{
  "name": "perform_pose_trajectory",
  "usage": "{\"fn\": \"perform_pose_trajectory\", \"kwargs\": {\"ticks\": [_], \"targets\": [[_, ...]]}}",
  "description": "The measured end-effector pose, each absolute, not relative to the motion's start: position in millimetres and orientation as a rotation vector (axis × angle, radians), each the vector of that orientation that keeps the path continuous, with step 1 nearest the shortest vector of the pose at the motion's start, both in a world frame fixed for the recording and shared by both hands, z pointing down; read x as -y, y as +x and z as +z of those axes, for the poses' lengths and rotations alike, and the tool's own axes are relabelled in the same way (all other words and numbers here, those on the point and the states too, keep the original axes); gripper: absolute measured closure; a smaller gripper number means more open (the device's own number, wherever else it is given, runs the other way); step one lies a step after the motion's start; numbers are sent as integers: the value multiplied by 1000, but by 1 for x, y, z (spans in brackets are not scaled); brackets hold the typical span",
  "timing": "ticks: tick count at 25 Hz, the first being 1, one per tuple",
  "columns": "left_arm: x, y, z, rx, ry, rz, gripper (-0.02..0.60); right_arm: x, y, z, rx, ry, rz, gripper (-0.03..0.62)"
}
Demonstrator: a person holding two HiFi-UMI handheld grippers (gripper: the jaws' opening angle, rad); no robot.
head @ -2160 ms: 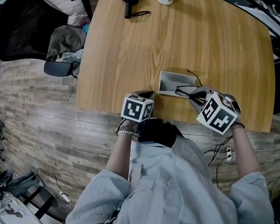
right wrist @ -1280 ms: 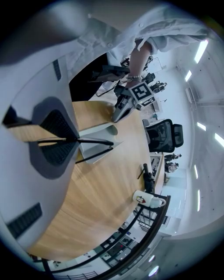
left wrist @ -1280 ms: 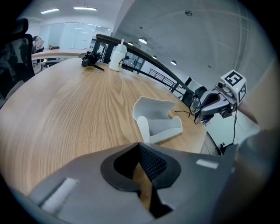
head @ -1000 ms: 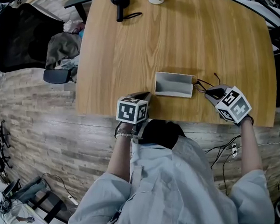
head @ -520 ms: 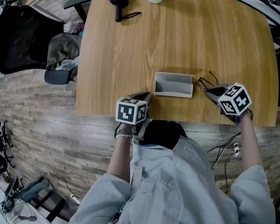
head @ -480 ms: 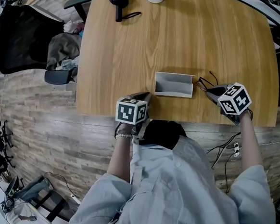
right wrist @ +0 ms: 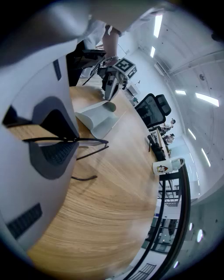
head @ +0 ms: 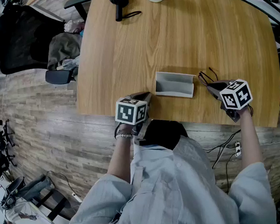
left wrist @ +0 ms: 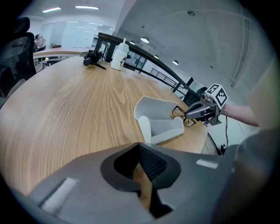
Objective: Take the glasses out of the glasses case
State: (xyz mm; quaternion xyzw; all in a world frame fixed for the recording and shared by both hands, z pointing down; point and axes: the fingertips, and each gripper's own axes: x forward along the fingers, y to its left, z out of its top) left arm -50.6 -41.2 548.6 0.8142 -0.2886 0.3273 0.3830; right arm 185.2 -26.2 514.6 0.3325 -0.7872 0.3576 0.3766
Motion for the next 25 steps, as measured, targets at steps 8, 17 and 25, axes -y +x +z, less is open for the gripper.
{"fn": "perform_pose_trajectory", "kwargs": {"ticks": [8, 17, 25], "targets": [[41, -51, 550, 738, 2075, 835, 577, 35, 192, 518, 1958, 873, 712, 576], [41, -51, 549, 736, 2073, 833, 577, 40, 199, 514, 1886, 878, 524, 517], [41, -51, 549, 738, 2074, 832, 577, 39, 208, 510, 1837, 922, 462, 370]]}}
